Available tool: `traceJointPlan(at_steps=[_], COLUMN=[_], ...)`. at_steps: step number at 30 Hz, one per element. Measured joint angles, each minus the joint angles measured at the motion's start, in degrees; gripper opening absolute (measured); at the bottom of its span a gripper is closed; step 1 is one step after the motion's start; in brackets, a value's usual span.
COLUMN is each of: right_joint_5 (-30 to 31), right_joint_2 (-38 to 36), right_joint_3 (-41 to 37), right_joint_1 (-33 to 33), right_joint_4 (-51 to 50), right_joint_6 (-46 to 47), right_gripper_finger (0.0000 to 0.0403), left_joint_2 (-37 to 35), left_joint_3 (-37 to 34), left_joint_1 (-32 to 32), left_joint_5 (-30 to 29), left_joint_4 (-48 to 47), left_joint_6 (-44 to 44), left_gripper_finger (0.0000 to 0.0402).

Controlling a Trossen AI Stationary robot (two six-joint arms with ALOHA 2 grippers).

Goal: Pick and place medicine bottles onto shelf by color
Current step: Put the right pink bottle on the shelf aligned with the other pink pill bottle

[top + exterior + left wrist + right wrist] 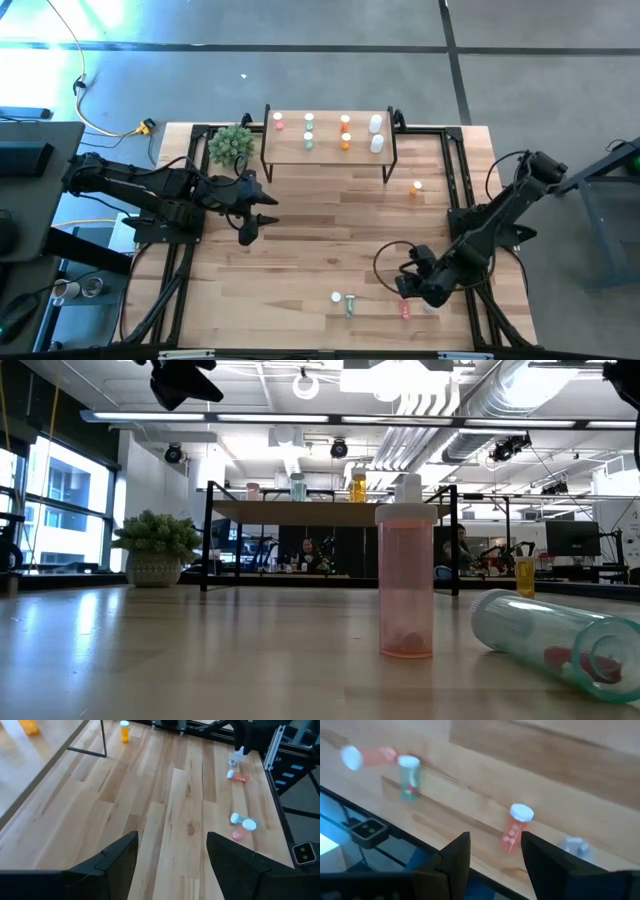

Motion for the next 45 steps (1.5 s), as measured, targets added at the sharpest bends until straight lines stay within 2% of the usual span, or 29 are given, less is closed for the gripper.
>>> traceJointPlan(at_steps=[7, 20, 25, 45], right_joint_5=[-3.4, -5.2, -7.5, -7.7], right_joint_2=[5.1, 13.6, 16.9, 23.9], right_joint_3=[0.4, 9.5, 9.6, 9.6], right_joint_1=[0.2, 0.7, 1.9, 2.9], right_joint_4=[7.2, 1.6, 0.6, -0.3], right_joint_6=[0.0, -0.5, 1.4, 5.1], right_gripper_finger=[0.0165, 0.0165, 0.0165, 0.0165], left_joint_2=[0.0, 0.0, 0.0, 0.0], left_joint_3=[0.0, 0.0, 0.0, 0.0], left_joint_1=[0.0, 0.0, 0.0, 0.0], left_joint_5=[0.0, 0.0, 0.0, 0.0], left_joint_4=[0.0, 0.0, 0.0, 0.0], left_joint_6=[1.8, 2.2, 2.2, 2.2], left_gripper_finger=[0.0227, 0.0227, 0.0227, 0.0227])
